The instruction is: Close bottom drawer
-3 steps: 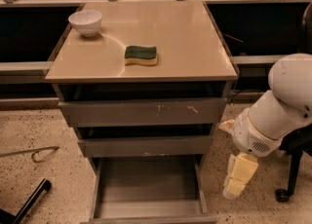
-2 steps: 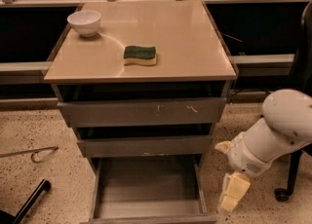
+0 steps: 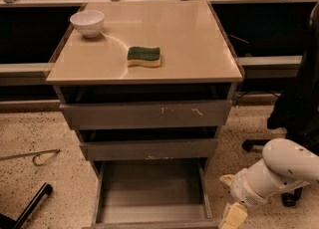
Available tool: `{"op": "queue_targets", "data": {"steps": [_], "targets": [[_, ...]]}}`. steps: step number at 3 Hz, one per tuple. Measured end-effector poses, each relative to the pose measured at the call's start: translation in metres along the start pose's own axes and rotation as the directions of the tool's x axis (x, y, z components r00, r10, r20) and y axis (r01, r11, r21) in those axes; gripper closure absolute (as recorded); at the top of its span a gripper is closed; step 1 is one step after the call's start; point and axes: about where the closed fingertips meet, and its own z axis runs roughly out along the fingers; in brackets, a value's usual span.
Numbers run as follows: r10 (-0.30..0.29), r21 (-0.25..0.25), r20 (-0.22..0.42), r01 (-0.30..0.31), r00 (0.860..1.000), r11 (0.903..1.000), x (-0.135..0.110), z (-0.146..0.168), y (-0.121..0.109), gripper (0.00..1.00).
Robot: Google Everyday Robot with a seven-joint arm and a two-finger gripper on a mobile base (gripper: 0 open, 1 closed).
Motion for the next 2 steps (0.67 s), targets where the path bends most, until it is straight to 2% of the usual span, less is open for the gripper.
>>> {"op": "queue_targets", "data": {"steps": [1, 2], "targets": [[0.000, 0.000, 0.000, 0.000, 1.000, 1.0000, 0.000, 0.000, 0.000, 0.00], [-0.002, -0.053, 0.041, 0.004, 0.999, 0.9986, 0.014, 0.033, -0.006, 0.00]]}}
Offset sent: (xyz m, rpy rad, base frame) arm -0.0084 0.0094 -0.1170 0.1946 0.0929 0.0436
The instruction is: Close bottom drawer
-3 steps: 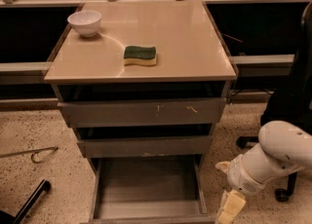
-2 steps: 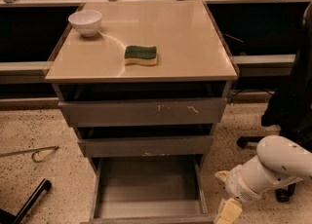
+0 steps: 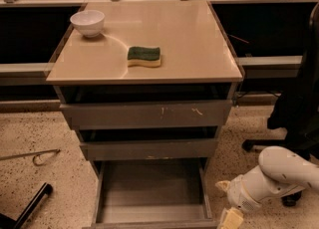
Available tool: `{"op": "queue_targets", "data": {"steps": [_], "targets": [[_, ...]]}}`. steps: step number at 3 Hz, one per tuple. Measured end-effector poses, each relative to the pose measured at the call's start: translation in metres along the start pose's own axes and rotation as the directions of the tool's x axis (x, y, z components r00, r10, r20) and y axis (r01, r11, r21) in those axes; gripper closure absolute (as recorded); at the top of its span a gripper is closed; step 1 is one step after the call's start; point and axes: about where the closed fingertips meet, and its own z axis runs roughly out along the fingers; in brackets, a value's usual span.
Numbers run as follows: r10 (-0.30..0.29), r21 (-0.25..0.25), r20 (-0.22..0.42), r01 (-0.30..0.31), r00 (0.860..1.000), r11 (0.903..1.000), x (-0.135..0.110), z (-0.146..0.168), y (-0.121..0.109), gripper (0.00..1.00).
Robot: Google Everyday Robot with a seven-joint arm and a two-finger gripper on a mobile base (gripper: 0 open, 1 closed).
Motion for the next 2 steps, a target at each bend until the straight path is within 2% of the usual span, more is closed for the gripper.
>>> {"op": "queue_targets", "data": {"steps": [1, 2], "targets": [[-0.039, -0.068, 0.066, 0.044, 0.997, 0.9967, 0.024, 0.050, -0.015, 0.00], [-0.107, -0.190, 0.132, 0.131, 0.986, 0.9731, 0.036, 0.114, -0.009, 0.00]]}}
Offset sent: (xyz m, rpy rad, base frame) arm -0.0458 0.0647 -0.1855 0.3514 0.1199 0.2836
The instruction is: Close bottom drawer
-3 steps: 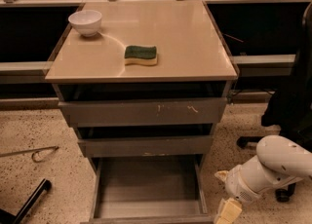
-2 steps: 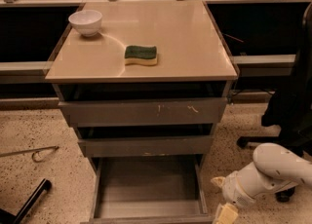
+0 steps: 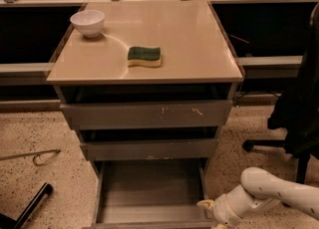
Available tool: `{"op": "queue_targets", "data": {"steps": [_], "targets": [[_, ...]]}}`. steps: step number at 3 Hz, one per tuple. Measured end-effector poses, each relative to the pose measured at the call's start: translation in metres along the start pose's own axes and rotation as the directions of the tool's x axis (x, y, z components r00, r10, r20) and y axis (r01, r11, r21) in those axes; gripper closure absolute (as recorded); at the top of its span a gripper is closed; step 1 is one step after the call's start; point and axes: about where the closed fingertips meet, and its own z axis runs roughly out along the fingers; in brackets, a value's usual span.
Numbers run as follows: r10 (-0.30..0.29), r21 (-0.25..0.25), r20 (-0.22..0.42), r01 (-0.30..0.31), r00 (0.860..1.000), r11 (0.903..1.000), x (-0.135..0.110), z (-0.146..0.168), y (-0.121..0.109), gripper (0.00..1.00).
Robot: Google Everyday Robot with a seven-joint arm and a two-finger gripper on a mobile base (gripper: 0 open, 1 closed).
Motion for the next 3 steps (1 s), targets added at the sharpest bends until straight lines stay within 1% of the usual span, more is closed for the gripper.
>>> {"op": "queue_targets", "data": {"steps": [1, 2, 3], "targets": [[0.012, -0.028, 0.017, -0.012, 1.000, 0.9995, 0.006, 0.016, 0.005, 0.00], [0.012, -0.028, 0.017, -0.012, 1.000, 0.9995, 0.006, 0.016, 0.005, 0.00], [0.025, -0.039, 0.034, -0.024, 0.999, 0.9990, 0.023, 0.044, -0.009, 0.00]]}}
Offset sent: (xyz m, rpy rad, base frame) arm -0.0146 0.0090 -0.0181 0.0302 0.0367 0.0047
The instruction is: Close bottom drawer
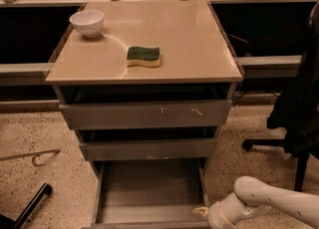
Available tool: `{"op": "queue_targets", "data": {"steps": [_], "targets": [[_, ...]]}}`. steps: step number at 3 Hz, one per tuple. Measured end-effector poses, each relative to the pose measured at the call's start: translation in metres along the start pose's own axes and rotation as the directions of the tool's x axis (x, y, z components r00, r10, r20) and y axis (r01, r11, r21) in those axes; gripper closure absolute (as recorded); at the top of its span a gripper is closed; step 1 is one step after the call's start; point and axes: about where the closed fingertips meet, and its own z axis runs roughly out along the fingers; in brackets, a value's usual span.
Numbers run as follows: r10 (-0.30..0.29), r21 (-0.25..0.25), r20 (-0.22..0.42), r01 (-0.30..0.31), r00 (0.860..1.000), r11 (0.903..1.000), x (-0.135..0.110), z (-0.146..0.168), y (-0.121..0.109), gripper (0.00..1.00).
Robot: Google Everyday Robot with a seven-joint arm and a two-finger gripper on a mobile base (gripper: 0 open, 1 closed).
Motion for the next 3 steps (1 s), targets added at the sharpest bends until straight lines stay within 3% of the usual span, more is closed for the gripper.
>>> {"op": "queue_targets", "data": {"steps": [2, 3], "targets": [[0.037, 0.082, -0.041, -0.034, 0.998, 0.9961, 0.047, 0.075, -0.033, 0.00], [0.037, 0.082, -0.041, -0.034, 0.998, 0.9961, 0.047, 0.075, -0.033, 0.00]]}}
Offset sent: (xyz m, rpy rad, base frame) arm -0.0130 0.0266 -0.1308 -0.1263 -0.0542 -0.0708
